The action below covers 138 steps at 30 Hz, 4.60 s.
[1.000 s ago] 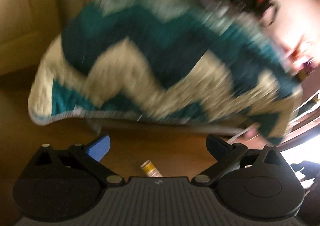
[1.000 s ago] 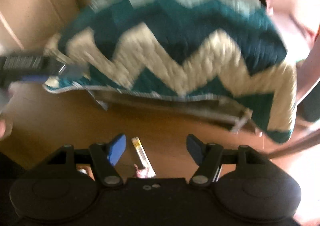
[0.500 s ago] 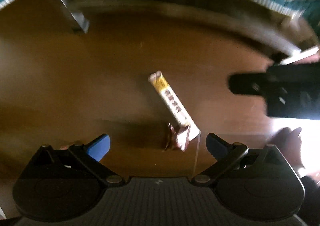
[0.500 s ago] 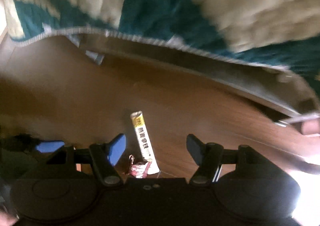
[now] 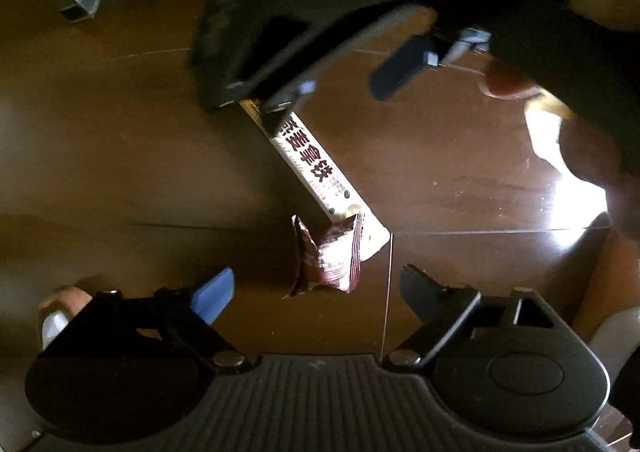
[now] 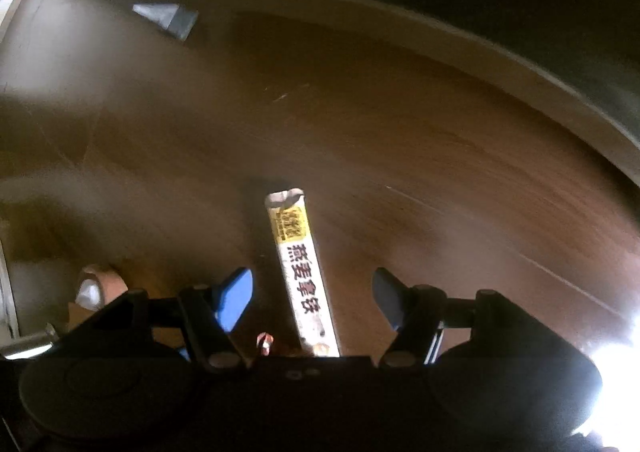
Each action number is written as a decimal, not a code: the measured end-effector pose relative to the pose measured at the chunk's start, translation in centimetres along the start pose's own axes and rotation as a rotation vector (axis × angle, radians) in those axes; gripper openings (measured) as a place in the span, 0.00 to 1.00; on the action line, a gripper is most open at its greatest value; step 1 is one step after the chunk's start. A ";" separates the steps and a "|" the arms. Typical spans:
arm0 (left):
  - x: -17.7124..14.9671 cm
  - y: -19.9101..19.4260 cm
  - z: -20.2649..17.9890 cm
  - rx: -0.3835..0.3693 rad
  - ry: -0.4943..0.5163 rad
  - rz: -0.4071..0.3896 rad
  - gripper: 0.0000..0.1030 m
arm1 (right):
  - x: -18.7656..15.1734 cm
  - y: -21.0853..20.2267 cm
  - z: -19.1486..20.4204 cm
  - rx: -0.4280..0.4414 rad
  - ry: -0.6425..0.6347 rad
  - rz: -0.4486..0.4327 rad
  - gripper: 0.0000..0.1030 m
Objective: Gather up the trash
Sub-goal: 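Grasp the brown snack wrapper with left tool while right tool grasps white-yellow stick packet, then lift the brown wrapper with left tool while right tool carries the stick packet to the bin, then open the left tool over the teal bin while right tool opens to drop the packet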
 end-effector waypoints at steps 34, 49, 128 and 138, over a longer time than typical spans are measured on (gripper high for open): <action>0.1 2.9 3.2 -0.058 -0.070 0.082 0.30 | -1.9 1.0 -4.2 -0.196 0.189 -0.038 0.08; 1.8 -12.6 -0.7 -0.101 0.120 -0.118 0.30 | -10.4 -18.2 -3.4 -0.230 0.340 -0.294 0.08; -6.6 -63.6 -55.4 -0.419 0.884 -0.643 0.70 | -50.4 -74.4 -15.5 -0.618 0.806 -1.054 0.53; -8.7 -67.2 -51.1 -0.444 0.865 -0.735 0.83 | -50.8 -75.1 -10.9 -0.653 0.752 -1.055 0.58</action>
Point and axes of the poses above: each gripper's, at about its wrist camera, not at the fingertips, and y roughly the way its jaws point, z to its left, x to its top, the point moved 5 cm from there along y, roughly the way its jaws point, and after that the axes turned 2 degrees about -y, right-handed, at the moved point
